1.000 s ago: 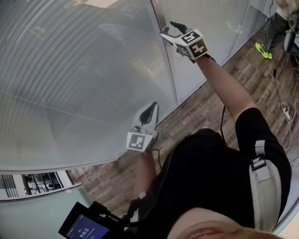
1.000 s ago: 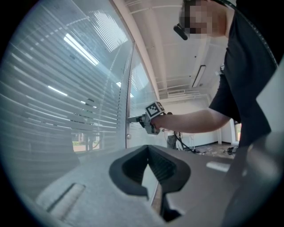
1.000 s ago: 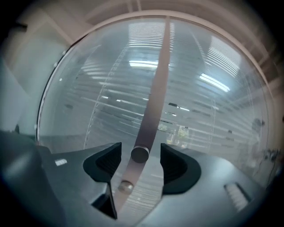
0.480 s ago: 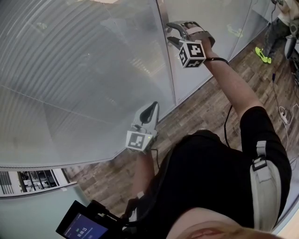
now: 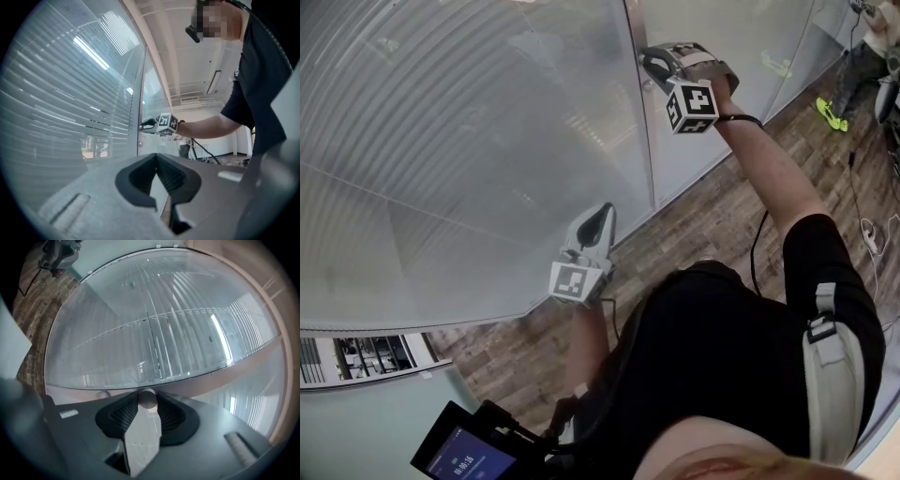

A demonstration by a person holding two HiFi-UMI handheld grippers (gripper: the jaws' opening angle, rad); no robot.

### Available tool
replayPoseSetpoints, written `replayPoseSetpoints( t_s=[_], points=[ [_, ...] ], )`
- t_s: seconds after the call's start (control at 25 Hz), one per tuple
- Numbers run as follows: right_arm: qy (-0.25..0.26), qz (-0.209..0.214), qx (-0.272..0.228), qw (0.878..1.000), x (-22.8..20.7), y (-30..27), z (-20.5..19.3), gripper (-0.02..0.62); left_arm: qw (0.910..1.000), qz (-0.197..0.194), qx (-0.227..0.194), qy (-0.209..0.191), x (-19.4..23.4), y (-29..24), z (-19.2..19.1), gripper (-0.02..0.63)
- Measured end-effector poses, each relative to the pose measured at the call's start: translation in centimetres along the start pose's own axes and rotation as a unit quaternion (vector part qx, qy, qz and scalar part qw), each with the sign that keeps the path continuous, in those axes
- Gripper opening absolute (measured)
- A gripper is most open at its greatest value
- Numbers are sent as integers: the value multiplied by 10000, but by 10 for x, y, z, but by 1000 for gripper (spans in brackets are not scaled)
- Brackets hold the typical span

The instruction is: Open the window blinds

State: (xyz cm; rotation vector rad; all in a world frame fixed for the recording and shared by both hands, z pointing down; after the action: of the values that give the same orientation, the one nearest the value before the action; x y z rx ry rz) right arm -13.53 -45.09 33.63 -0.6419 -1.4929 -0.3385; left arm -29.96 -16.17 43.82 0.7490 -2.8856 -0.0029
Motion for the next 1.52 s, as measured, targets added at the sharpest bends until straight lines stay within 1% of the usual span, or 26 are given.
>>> replayPoseSetpoints(
  t_s=[0.12, 0.24, 0.44, 0.52, 0.56, 0.64, 0.68, 0.84, 0.92, 1.04, 1.12, 1.28, 1.32, 1.44, 1.52],
  points=[
    [-2, -11, 9, 10000, 0, 0, 0, 129, 10000, 38, -5, -17, 1, 2, -2, 3],
    [-99, -20, 23, 9999, 0, 1, 2, 127, 9998, 23, -123, -178, 5, 5, -7, 3],
    [-657, 10, -22, 9978, -3, 1, 0, 127, 10000, 39, 7, -10, 1, 5, -2, 3],
    [-1110, 56, -85, 9938, -5, 1, -2, 127, 10000, 50, 7, -14, 2, 6, -3, 3],
    [-1468, 97, -142, 9890, -7, 1, -4, 127, 10000, 67, -1, -13, 2, 7, -3, 3],
    [-2239, 182, -249, 9741, -11, 3, -8, 127, 9999, 108, -18, -3, 4, 9, -3, 3],
    [-2542, 204, -280, 9665, -12, 3, -9, 127, 9999, 126, -20, -4, 5, 11, -4, 3],
    [-3332, 233, -337, 9420, -14, 4, -13, 127, 9997, 239, -42, -19, 10, 16, -3, 3],
    [-3781, 272, -392, 9245, -13, 2, -17, 127, 9995, 295, -78, -8, 13, 17, 0, 3],
    [-4551, 324, -507, 8884, -12, 1, -23, 127, 9994, 340, -111, -8, 16, 19, 2, 3],
    [-5096, 370, -610, 8574, -11, 0, -29, 127, 9994, 338, -117, -11, 17, 19, 2, 3],
    [-6111, 468, -874, 7854, -7, -3, -38, 127, 9995, 280, -111, -2, 14, 17, -1, 3],
    [-6291, 481, -920, 7703, -7, -3, -39, 127, 9996, 272, -106, 12, 13, 17, -1, 3],
    [-6664, 508, -1021, 7368, -5, -3, -41, 127, 9996, 265, -100, 37, 12, 16, -1, 3],
    [-6849, 533, -1094, 7184, -5, -4, -43, 127, 9996, 277, -101, 36, 12, 16, 0, 3]
  ],
)
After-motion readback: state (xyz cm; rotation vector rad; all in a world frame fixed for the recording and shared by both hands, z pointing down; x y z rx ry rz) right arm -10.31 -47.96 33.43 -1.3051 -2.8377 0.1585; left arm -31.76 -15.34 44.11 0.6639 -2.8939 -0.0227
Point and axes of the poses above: the fingertips, and each gripper's own axes: y backward along the fingers, x to its left, z out of its top, the point moved 10 cm from there along y, backward along the fingers, and after that the axes turned 8 degrees about y, right-handed, at the moved point
